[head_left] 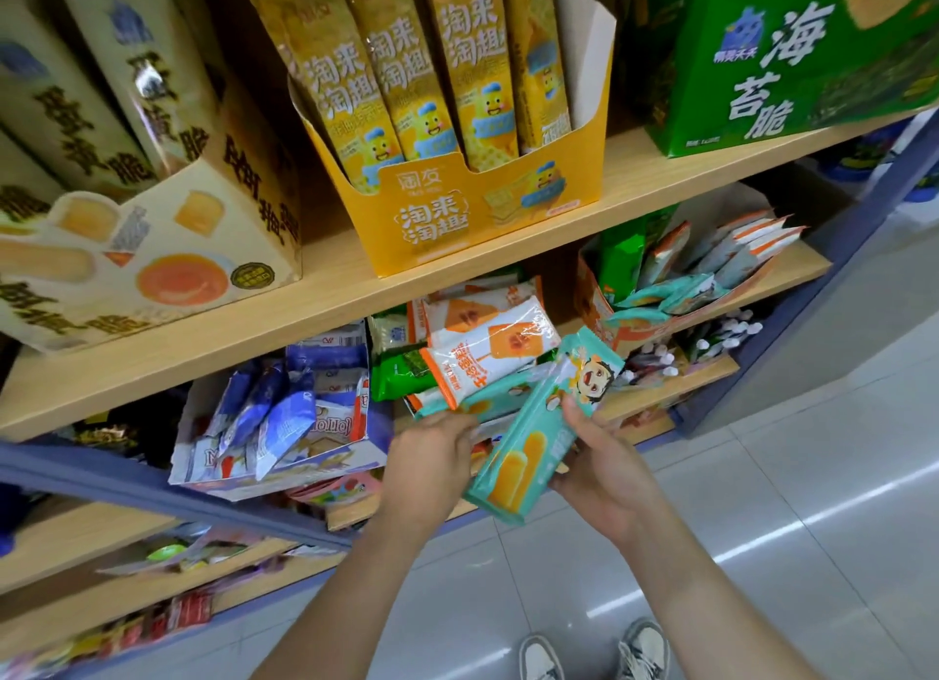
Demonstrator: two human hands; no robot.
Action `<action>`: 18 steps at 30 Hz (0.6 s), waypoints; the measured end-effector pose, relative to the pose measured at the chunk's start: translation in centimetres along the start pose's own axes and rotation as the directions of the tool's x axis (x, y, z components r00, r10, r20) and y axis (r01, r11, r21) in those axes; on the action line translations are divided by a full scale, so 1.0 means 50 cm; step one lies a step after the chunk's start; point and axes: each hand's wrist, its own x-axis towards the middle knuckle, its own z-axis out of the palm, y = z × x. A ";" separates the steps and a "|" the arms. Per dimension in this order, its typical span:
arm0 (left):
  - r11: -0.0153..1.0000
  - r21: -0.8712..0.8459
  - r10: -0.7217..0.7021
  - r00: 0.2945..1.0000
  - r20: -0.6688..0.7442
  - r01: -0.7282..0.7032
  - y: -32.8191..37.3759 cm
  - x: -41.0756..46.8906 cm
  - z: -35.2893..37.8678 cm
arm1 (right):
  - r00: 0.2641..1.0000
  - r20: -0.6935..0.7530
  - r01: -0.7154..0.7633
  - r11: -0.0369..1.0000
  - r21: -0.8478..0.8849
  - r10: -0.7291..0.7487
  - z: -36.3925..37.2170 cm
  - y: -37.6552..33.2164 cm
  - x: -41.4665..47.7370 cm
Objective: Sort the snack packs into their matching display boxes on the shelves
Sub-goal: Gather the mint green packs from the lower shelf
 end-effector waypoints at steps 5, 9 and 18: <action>0.999 0.023 -0.035 0.985 -0.169 0.039 0.028 0.074 -0.072 | 0.999 -0.038 -0.003 1.000 -0.001 0.003 0.000 0.000 0.006; 0.971 0.212 -0.146 0.975 0.169 0.109 0.038 0.130 -0.067 | 0.997 -0.044 0.060 0.998 0.000 -0.060 0.007 -0.006 0.004; 0.955 0.232 -0.221 0.965 0.142 0.185 0.052 0.178 -0.069 | 0.997 -0.048 0.056 0.995 0.082 -0.052 0.006 -0.008 -0.001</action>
